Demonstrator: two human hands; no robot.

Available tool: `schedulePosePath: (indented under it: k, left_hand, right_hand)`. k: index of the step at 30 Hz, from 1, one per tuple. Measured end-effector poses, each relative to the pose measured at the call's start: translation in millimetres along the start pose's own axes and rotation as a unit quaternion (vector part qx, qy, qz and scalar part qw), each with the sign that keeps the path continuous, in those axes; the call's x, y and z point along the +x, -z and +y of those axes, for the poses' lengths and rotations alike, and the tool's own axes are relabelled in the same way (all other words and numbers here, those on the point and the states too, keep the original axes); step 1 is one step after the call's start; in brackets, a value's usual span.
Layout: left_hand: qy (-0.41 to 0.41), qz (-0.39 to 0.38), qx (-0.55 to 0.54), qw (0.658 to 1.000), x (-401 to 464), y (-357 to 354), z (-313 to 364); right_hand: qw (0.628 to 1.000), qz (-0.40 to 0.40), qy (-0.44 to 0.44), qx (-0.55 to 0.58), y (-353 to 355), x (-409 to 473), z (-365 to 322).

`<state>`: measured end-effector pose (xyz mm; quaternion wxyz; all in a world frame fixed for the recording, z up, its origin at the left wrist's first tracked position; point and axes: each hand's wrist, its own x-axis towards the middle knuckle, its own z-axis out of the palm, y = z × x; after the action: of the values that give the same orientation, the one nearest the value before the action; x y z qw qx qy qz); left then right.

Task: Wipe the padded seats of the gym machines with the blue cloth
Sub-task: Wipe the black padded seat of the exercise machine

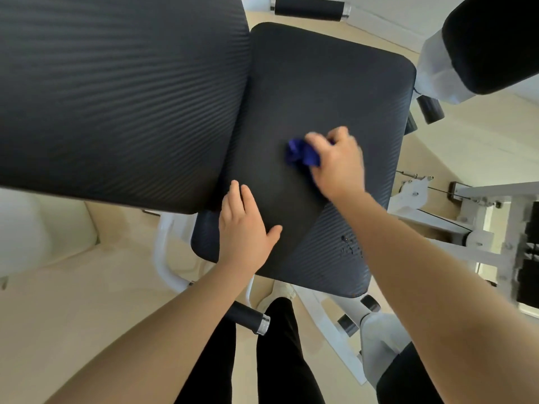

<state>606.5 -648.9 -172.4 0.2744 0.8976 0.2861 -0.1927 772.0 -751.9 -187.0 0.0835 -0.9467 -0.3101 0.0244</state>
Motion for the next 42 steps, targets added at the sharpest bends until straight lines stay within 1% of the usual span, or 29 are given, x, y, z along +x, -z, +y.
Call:
schedulePosePath:
  k: [1, 2, 3, 4, 6, 8, 9, 10, 11, 12, 14, 15, 16, 17, 19, 21, 22, 23, 26, 28, 29, 31, 33, 35, 36, 38, 40, 41, 42]
  left_hand:
    - [0.001, -0.004, 0.002, 1.0, -0.6, -1.1, 3.8]
    - [0.008, -0.012, 0.002, 1.0, -1.5, -2.1, 7.7]
    - [0.02, -0.024, -0.001, 1.0, -2.5, -3.0, 11.4]
    - [0.033, -0.035, -0.004, 0.999, -3.3, -3.7, 15.0]
    - [0.055, -0.046, -0.005, 0.997, -4.2, -4.4, 21.6]
    - [0.067, -0.05, -0.008, 0.997, -2.9, -3.4, 28.0]
    - [0.073, -0.053, -0.012, 0.996, -1.9, -2.9, 31.6]
    - [0.084, -0.055, -0.022, 0.995, -0.2, -2.8, 35.3]
    - [0.098, -0.056, -0.034, 0.993, 1.4, -3.1, 38.6]
    - [0.111, -0.051, -0.044, 0.991, 2.7, -4.1, 41.8]
    - [0.124, -0.034, -0.046, 0.991, 2.3, -8.2, 48.8]
    - [0.124, -0.031, -0.038, 0.991, 0.7, -10.7, 52.3]
    - [0.122, -0.034, -0.023, 0.992, -1.8, -13.3, 56.4]
    - [0.117, -0.037, -0.007, 0.992, -4.7, -16.2, 60.1]
    - [0.109, -0.042, 0.008, 0.993, -8.8, -20.7, 67.1]
    - [0.121, -0.054, -0.012, 0.991, -9.6, -21.6, 73.2]
    - [0.131, -0.06, -0.028, 0.989, -8.5, -21.1, 75.2]
    - [0.14, -0.064, -0.043, 0.987, -6.1, -20.7, 76.7]
    - [0.171, -0.078, -0.079, 0.979, 4.3, -20.5, 82.1]
    - [0.193, -0.075, -0.105, 0.973, 6.9, -22.4, 87.3]
    - [0.203, -0.069, -0.117, 0.97, 6.5, -24.0, 90.7]
    - [0.22, -0.05, -0.134, 0.965, 5.8, -27.1, 95.9]
    - [0.23, -0.044, -0.145, 0.961, 6.8, -27.8, 99.5]
    - [0.236, -0.044, -0.147, 0.96, 9.4, -28.8, 102.1]
    - [0.237, -0.045, -0.143, 0.96, 10.2, -29.7, 102.4]
    - [0.233, -0.048, -0.123, 0.964, 11.2, -33.4, 99.9]
    - [0.221, -0.057, -0.091, 0.969, 10.3, -36.1, 96.1]
    - [0.217, -0.064, -0.072, 0.972, 9.4, -36.1, 95.2]
    - [0.215, -0.071, -0.052, 0.973, 9.4, -35.3, 95.5]
  right_hand:
    - [0.998, 0.003, -0.064, -0.001, 1.7, 7.7, 7.0]
    - [0.995, 0.003, -0.102, -0.003, 1.8, 7.5, 9.0]
    - [0.994, 0.007, -0.112, 0.001, 1.2, 0.3, 6.1]
    - [0.996, 0.005, -0.092, 0.013, 0.1, -13.6, 0.2]
    - [0.999, -0.016, 0.021, 0.029, -1.2, -51.7, -13.0]
    - [0.985, -0.084, 0.153, 0.003, 1.3, -79.8, -14.0]
    - [0.976, -0.104, 0.189, -0.017, 7.0, -78.0, -5.2]
    - [0.978, -0.103, 0.181, -0.03, 12.3, -67.3, 7.1]
    - [0.987, -0.082, 0.135, -0.039, 16.2, -53.2, 20.2]
    - [0.995, -0.051, 0.068, -0.047, 19.9, -37.1, 33.5]
    - [0.997, -0.022, -0.051, -0.045, 22.5, -16.5, 53.3]
    - [0.996, -0.015, -0.072, -0.044, 21.3, -17.3, 52.7]
    - [0.996, -0.013, -0.071, -0.045, 17.6, -25.7, 46.6]
    - [0.998, -0.013, -0.049, -0.042, 13.7, -40.3, 37.0]
    - [0.999, -0.036, 0.032, -0.018, 10.1, -75.1, 21.4]
    - [0.988, -0.088, 0.12, -0.026, 15.1, -90.2, 28.2]
    - [0.986, -0.095, 0.135, -0.038, 20.7, -83.9, 38.6]
    - [0.988, -0.088, 0.115, -0.045, 25.1, -70.6, 51.1]
    - [0.998, -0.032, -0.027, -0.04, 30.9, -25.0, 86.6]
    - [0.997, -0.017, -0.071, -0.016, 27.9, -25.7, 88.6]
    - [0.998, -0.012, -0.069, 0.002, 25.0, -36.7, 84.5]
    - [0.999, -0.008, -0.035, 0.028, 20.4, -67.7, 72.6]
    - [0.999, -0.027, 0.011, 0.023, 18.1, -83.4, 73.5]
    - [0.999, -0.024, 0.044, 0.001, 23.2, -65.2, 87.7]
    - [0.999, -0.021, 0.045, -0.011, 26.4, -51.4, 94.5]
    - [1.0, -0.019, 0.004, -0.017, 30.1, -26.4, 103.1]
    - [0.997, -0.027, -0.071, 0.024, 27.6, -27.6, 99.1]
    - [0.995, -0.027, -0.088, 0.045, 26.9, -39.5, 93.8]
    - [0.996, -0.022, -0.071, 0.058, 24.5, -55.7, 89.8]
